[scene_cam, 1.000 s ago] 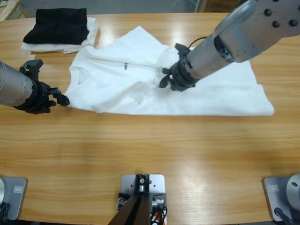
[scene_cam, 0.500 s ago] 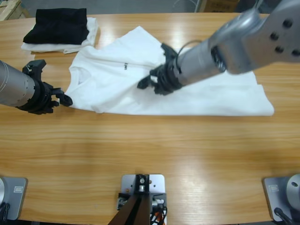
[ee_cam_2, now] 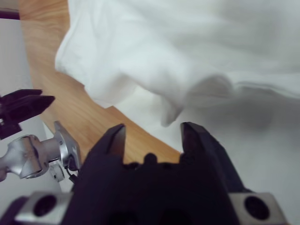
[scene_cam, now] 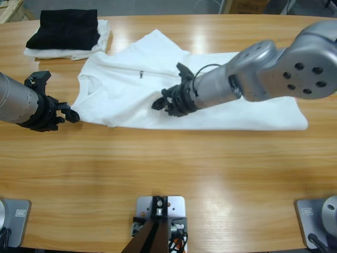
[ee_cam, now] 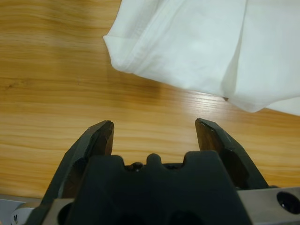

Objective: Fold clothes

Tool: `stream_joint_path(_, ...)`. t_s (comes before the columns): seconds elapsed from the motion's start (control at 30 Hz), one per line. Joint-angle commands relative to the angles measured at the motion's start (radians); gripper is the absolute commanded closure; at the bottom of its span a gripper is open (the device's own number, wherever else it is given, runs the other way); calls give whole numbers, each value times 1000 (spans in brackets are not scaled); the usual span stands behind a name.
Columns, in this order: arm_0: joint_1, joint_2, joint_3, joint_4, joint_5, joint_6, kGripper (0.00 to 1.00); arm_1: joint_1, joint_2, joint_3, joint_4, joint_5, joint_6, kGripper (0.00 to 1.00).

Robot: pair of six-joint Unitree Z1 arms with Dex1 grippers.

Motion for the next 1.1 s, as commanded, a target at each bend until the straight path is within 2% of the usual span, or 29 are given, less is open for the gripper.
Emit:
stream_joint_path(0.03,-5,-17,30,-5,-12,-5,331,9,70,32,-54,16,16,531)
stream_joint_path(0.07,-5,-17,30,-5,-12,-6,331,9,73,32,-58,19,17,571)
stream_joint_path(0.1,-5,-17,30,-5,-12,-8,331,9,78,33,-67,23,20,678)
stream_joint_path(0.13,-5,-17,30,-5,-12,-8,331,9,83,33,-74,26,20,740)
stream_joint_path(0.17,-5,-17,33,-5,-12,-9,331,9,92,35,-84,26,23,929)
stream_joint_path(0.23,-5,-20,38,-5,-12,-9,331,9,101,38,-93,25,26,1000)
stream_joint_path(0.47,-5,-18,50,-8,-12,-11,331,10,85,42,-108,29,24,1000)
stream_joint_path(0.63,-5,-16,56,-10,-16,-11,331,9,-37,-1,14,78,33,1000)
stream_joint_path(0.77,-9,-11,57,-13,-21,-11,331,8,-45,-40,85,115,52,1000)
stream_joint_path(1.1,-37,-7,66,-21,-21,-23,331,6,-72,-17,107,192,129,1000)
